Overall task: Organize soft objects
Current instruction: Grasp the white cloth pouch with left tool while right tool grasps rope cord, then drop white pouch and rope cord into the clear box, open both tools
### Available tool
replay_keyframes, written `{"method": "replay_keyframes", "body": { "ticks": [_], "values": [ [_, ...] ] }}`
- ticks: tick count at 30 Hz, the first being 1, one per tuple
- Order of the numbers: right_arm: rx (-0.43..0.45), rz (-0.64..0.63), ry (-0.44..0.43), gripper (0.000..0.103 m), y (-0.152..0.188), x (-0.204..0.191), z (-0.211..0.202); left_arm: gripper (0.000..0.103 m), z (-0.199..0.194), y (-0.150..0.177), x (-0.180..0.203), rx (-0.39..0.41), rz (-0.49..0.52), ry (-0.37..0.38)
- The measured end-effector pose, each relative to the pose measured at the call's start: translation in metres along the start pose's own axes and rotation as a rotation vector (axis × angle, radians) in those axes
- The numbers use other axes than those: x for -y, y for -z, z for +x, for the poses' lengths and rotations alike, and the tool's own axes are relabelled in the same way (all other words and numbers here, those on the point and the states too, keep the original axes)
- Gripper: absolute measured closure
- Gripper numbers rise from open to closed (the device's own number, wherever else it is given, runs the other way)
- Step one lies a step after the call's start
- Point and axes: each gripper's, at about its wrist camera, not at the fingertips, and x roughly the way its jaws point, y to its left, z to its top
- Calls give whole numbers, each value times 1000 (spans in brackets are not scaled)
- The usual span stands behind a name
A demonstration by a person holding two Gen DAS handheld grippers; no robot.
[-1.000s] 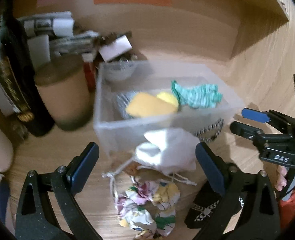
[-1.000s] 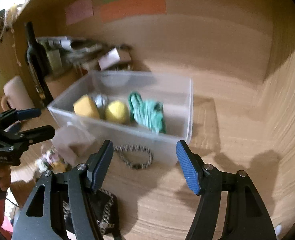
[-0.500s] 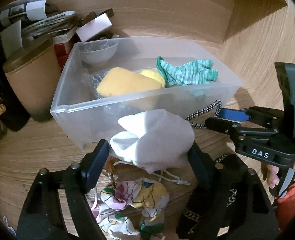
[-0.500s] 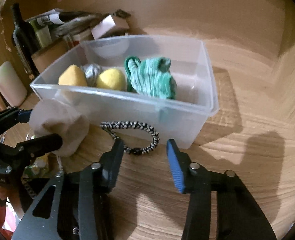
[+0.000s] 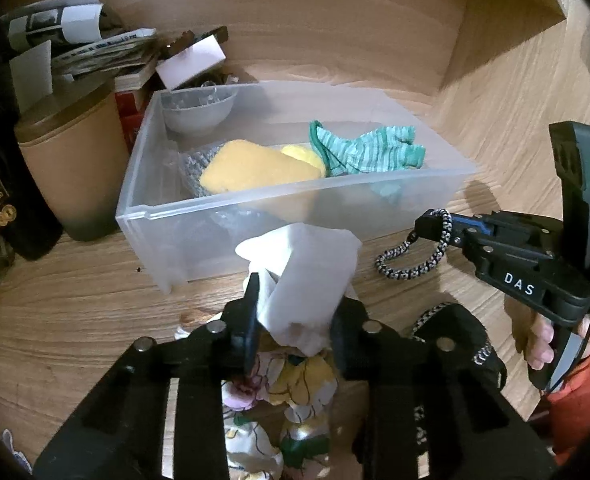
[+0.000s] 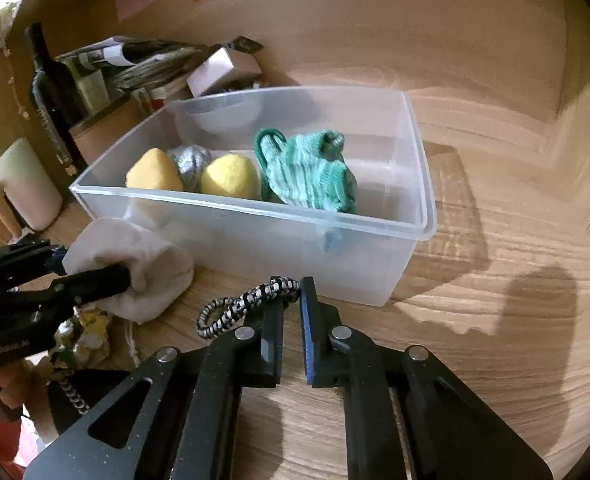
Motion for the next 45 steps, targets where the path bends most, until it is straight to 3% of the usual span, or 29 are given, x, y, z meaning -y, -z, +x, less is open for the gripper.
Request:
{"method": "replay_keyframes", "body": {
  "ticks": [10, 23, 31, 38, 45],
  "values": [
    [112, -11, -22, 96, -9, -6, -42, 81, -42, -11, 3, 105, 16, -8],
    [283, -42, -9, 96, -46, -20, -80, 81, -81, -57, 0, 267, 26, -64],
    [254, -50, 3, 96, -67, -25, -52, 81, -61, -84, -8, 255, 0, -78],
    [158, -69, 44, 96, -78, -25, -6, 81, -16, -94, -7, 160, 10, -110],
    [102, -87, 65, 96, -72, -20, 8, 80, 14, -94, -7, 78, 14, -100]
  ]
}}
